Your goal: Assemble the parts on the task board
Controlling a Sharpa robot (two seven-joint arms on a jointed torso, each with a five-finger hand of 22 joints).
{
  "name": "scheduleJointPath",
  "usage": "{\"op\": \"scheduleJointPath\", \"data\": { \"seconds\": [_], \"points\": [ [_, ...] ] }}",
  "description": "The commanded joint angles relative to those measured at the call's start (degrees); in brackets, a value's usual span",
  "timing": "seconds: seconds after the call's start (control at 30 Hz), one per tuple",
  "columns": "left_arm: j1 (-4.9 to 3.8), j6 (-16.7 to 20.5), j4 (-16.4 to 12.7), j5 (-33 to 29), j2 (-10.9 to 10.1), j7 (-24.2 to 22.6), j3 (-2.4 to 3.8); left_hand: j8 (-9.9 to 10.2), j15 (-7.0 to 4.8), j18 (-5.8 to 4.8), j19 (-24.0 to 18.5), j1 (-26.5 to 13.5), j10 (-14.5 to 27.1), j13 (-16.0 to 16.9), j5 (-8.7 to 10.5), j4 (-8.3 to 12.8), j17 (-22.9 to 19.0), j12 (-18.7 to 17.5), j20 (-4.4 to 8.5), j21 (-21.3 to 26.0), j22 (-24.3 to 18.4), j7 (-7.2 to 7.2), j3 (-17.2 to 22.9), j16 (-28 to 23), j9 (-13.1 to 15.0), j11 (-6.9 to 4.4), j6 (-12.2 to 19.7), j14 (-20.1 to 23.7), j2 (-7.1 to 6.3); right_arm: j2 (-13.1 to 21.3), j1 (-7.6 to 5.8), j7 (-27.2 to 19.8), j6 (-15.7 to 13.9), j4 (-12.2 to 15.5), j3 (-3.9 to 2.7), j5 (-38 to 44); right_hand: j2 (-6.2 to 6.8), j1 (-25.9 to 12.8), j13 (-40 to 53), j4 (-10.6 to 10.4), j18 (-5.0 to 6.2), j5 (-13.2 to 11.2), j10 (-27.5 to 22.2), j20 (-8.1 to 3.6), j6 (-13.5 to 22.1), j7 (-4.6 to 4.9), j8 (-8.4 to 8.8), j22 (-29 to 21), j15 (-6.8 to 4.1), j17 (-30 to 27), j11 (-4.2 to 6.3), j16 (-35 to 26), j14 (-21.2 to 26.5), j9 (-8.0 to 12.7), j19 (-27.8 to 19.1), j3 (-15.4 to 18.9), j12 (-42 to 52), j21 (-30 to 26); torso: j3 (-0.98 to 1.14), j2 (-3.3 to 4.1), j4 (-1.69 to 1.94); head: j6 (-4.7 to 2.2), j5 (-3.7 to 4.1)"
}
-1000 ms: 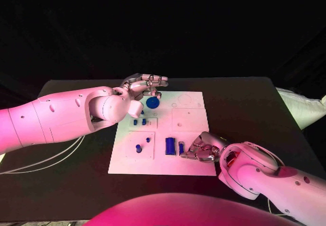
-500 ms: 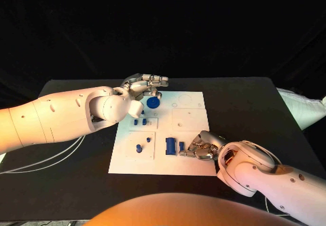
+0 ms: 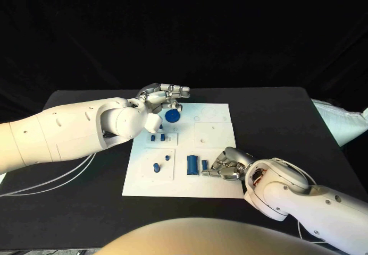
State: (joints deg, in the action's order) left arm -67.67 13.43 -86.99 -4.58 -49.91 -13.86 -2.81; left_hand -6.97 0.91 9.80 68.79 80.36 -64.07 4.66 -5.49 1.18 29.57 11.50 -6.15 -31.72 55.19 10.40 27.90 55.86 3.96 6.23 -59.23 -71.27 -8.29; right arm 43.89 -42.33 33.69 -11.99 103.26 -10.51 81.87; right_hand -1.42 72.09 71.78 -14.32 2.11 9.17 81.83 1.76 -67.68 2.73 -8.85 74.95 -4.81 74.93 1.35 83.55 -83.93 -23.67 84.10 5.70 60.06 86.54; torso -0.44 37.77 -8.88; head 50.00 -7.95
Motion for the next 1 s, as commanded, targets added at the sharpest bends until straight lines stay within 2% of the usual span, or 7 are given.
{"op": "scheduleJointPath", "data": {
  "seconds": [0.03,0.23,0.4,0.57,0.73,0.87,1.0],
  "points": [
    [-0.01,-1.1,-0.1,0.3,0.1,-0.2,0.03,-0.4,0.04,0.63,-0.1,-0.1,0.4,0.1,0.01,0.1,-0.1,0.1,-0.38,0.2,-0.1,0.14,-0.3,-0.2,0.0,-0.05,0.4,0.3,0.7,-0.3,0.12,0.6,1.3,-1.2,0.14,0.5,-0.45,1.3,0.1,0.8,-0.7,-0.4,0.0,-0.18,0.3,0.21,0.18,10.1,-0.05,6.8,-0.05,-0.1,-4.4,0.0,2.7,-0.1,0.2,-0.2,0.01,0.05,-0.01,0.0,0.06],
    [-0.01,-1.2,-0.2,0.3,0.1,-0.1,0.03,-0.4,0.04,0.63,-0.1,-0.1,0.4,0.1,0.01,0.1,-0.1,0.1,-0.38,0.2,-0.1,0.14,-0.3,-0.2,0.0,-0.05,0.4,0.3,0.7,-1.0,0.1,0.6,1.5,-2.2,0.15,0.6,-0.71,2.4,0.2,1.6,-0.71,-1.5,0.1,-0.21,0.3,0.18,0.19,10.2,-0.08,6.9,-0.01,-0.1,-4.4,-0.1,2.8,-0.1,0.3,-0.1,0.07,0.09,-0.02,0.0,0.08],
    [-0.01,-1.2,-0.2,0.3,0.1,-0.1,0.03,-0.4,0.04,0.63,-0.1,-0.1,0.4,0.1,0.01,0.1,-0.1,0.1,-0.38,0.2,-0.1,0.14,-0.3,-0.2,0.0,-0.05,0.4,0.3,0.7,-0.8,0.11,0.4,0.4,-1.8,0.15,0.6,-0.46,2.0,0.1,1.6,-0.7,-1.9,0.1,-0.2,0.3,0.29,0.23,10.1,-0.04,6.8,-0.09,-0.2,-4.4,-0.1,2.7,0.3,0.2,-0.2,0.07,0.03,-0.03,0.0,0.12],
    [-0.01,-1.2,-0.2,0.3,0.1,-0.1,0.03,-0.4,0.04,0.63,-0.1,-0.1,0.4,0.1,0.01,0.1,-0.1,0.1,-0.38,0.2,-0.1,0.14,-0.3,-0.2,0.0,-0.05,0.4,0.3,0.7,0.4,0.11,0.2,-2.4,-0.4,0.07,-0.1,0.0,0.6,-0.4,0.8,-0.62,-1.5,-0.2,-0.13,0.5,0.48,0.37,9.8,0.09,6.3,-0.26,-0.6,-4.3,0.0,2.5,1.4,-0.7,-0.4,0.06,-0.01,-0.03,-0.03,0.14],
    [0.0,-1.2,-0.1,0.3,0.1,-0.2,0.01,-0.4,0.05,0.63,-0.1,-0.1,0.5,0.0,0.01,0.2,-0.1,0.1,-0.38,0.2,-0.1,0.16,-0.3,-0.2,0.0,-0.03,0.4,0.4,0.71,2.1,-0.02,-1.6,-5.7,0.9,-0.72,-3.8,0.67,-0.2,-1.0,0.3,-0.58,0.7,-0.7,-0.04,1.0,0.61,0.64,9.7,0.19,5.7,-0.39,-1.1,-4.2,0.0,2.5,2.8,-2.0,-0.5,0.01,-0.21,-0.12,-0.32,0.11],
    [0.15,-1.2,0.4,0.1,0.3,-0.4,-0.04,-0.4,0.06,0.62,-0.2,-0.2,0.5,0.0,0.02,0.1,-0.1,0.2,-0.39,0.3,-0.1,0.17,-0.4,-0.2,0.0,-0.01,0.5,0.4,0.7,3.7,-1.04,-7.4,-9.5,1.0,-1.13,-12.0,0.93,0.2,-4.0,0.3,-0.25,1.9,-2.7,0.14,2.2,1.09,1.35,8.5,0.47,4.0,-0.77,-2.6,-3.8,0.3,1.6,3.5,-7.2,-1.4,0.0,-0.85,-0.33,-0.67,0.01],
    [0.71,-0.9,1.6,-1.1,0.6,-1.1,-0.07,-0.5,0.11,0.6,-0.2,-0.4,0.6,0.0,0.05,0.0,-0.2,0.3,-0.43,0.3,-0.1,0.19,-0.6,-0.2,0.0,0.01,0.5,0.5,0.66,4.7,-2.92,-18.0,-13.1,-1.0,-1.29,-25.5,0.34,2.9,-10.9,1.6,0.91,3.2,-7.4,0.91,5.3,2.44,3.18,4.2,1.4,-0.9,-1.89,-7.3,-2.4,1.0,-1.2,3.7,-18.4,-5.0,-0.12,-1.79,-0.71,-1.39,0.06]
  ]
}}
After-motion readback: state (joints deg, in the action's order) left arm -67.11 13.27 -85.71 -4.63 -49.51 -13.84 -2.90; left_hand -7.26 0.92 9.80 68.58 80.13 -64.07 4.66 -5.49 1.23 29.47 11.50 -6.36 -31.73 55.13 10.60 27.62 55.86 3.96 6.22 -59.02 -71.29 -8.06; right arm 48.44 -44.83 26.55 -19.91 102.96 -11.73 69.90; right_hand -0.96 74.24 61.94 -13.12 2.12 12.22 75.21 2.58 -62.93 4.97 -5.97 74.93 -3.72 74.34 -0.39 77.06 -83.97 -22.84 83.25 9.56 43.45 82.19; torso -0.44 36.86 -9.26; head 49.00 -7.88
